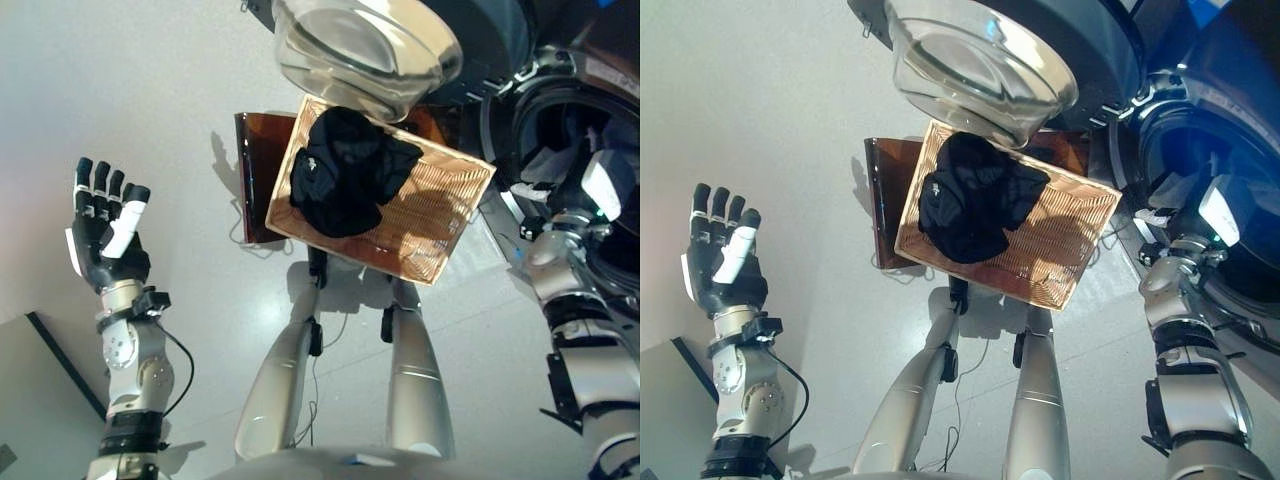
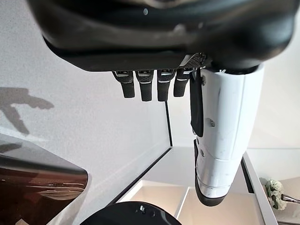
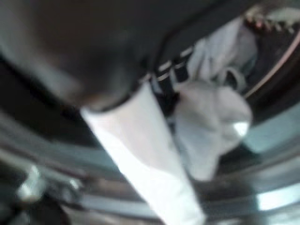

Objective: Pick up the clothes and place them into the washing machine

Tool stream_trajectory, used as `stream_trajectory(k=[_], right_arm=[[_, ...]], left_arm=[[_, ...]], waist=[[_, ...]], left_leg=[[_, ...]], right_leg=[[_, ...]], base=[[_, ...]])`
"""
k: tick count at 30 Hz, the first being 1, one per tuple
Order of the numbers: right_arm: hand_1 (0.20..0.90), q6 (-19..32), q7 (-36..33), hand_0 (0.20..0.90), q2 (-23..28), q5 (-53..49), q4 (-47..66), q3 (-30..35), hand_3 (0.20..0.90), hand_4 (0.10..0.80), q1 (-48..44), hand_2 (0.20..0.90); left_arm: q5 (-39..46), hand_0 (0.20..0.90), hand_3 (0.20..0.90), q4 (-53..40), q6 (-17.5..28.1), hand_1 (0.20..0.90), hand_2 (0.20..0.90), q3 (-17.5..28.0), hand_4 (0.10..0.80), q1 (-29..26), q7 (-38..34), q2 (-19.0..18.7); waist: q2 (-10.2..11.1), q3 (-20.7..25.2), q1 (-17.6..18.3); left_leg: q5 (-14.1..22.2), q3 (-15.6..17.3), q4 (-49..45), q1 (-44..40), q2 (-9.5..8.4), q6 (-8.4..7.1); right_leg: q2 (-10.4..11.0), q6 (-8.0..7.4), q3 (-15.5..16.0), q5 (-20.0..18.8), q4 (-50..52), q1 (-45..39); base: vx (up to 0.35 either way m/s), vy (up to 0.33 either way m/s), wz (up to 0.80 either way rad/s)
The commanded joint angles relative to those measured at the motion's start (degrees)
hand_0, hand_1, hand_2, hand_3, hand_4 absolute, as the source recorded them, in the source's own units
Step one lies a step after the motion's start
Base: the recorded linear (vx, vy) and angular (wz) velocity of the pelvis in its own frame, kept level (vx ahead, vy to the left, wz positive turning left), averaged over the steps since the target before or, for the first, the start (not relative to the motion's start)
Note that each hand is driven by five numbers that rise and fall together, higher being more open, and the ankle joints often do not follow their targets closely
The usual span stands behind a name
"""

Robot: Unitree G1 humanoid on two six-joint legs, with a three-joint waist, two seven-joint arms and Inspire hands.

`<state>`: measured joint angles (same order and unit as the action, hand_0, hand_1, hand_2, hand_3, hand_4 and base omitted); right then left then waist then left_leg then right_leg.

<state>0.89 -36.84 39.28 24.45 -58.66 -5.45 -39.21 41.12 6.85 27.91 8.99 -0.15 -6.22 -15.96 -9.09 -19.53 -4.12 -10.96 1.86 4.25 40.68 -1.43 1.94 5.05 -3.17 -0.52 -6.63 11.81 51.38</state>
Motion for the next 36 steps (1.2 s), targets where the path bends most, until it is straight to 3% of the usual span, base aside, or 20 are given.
stream_trajectory(k=[1,13,36], right_arm=[[0.900,-2.3,-0.6,0.900,3.8,4.5,-2.0,-4.5,0.900,0.800,-1.5,0.900],[0.900,-5.2,0.0,0.900,5.3,6.3,-5.2,-6.3,0.900,0.800,-6.0,0.900],[0.900,-6.3,1.1,0.900,6.4,3.2,-10.6,-6.6,0.900,0.800,-9.3,0.900]], left_arm=[[-0.6,0.900,0.900,-5.6,6.5,0.900,0.900,7.3,0.800,3.8,0.2,-2.0],[-0.4,0.900,0.900,-6.1,5.9,0.900,0.900,7.9,0.800,4.3,0.5,-2.2],[-0.7,0.900,0.900,-7.3,4.7,0.900,0.900,9.1,0.800,4.9,0.2,-3.0]], waist=[[-0.8,3.2,-0.3],[-1.1,1.5,-0.6],[-1.6,0.0,-0.9]], left_leg=[[3.9,-1.0,0.8,-0.1,-0.47,-4.49],[3.3,-1.4,0.8,1.4,-0.24,-4.76],[2.8,-1.3,0.8,2.6,-0.37,-4.75]], right_leg=[[1.8,-1.82,2.2,1.0,-3.5,2.1],[1.7,-1.74,2.4,1.2,-2.8,3.5],[1.9,-1.49,2.1,1.9,0.0,6.1]], base=[[-0.043,-0.018,0.05],[-0.017,-0.009,0.02],[0.000,0.000,0.00]])
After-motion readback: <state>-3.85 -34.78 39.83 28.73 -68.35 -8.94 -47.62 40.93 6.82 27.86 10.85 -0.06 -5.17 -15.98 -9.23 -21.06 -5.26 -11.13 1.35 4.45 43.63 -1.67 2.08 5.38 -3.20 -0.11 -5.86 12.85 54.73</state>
